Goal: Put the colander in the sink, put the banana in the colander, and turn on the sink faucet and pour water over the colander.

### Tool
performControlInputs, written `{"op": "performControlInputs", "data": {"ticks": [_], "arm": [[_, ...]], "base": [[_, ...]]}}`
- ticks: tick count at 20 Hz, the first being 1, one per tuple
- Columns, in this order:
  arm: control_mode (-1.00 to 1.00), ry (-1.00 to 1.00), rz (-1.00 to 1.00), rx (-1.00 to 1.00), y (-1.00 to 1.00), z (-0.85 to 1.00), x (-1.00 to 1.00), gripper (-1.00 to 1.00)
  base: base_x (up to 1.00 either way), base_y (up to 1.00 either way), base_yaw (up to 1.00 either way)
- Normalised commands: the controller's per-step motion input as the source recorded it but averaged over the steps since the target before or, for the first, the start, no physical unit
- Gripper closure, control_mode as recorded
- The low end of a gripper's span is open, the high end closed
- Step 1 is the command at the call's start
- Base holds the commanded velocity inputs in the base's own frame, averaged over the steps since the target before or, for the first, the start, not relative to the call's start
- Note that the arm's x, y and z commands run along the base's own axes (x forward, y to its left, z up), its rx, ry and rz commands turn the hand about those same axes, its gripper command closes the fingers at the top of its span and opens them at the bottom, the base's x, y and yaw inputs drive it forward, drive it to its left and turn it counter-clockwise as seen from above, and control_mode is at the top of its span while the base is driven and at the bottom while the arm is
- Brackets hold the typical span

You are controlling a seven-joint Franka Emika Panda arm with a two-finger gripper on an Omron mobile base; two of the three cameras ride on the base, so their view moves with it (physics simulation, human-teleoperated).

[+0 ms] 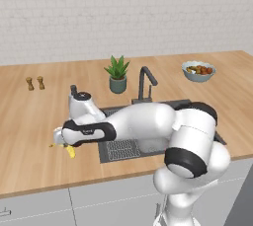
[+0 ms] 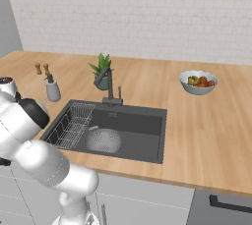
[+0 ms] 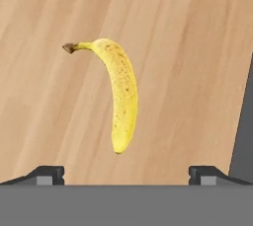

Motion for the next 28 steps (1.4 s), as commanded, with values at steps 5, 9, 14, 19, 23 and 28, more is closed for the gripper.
{"op": "performControlInputs", "data": {"ticks": [5,9,14,19,23,28], "arm": [[-1.0,0.03,-0.15,0.0,0.21,-0.29,0.18,-1.0],[-1.0,0.02,-0.13,-0.02,0.23,-0.26,0.19,-1.0],[-1.0,0.01,-0.11,-0.03,0.05,-0.22,0.09,-1.0],[-1.0,0.0,-0.08,-0.05,0.0,-0.23,0.03,-1.0],[-1.0,0.0,-0.06,-0.05,0.0,-0.25,0.05,-1.0],[-1.0,0.0,-0.05,-0.04,0.0,-0.28,0.11,1.0]], "base": [[0.0,0.0,0.0],[0.0,0.0,0.0],[0.0,0.0,0.0],[0.0,0.0,0.0],[0.0,0.0,0.0],[0.0,0.0,0.0]]}}
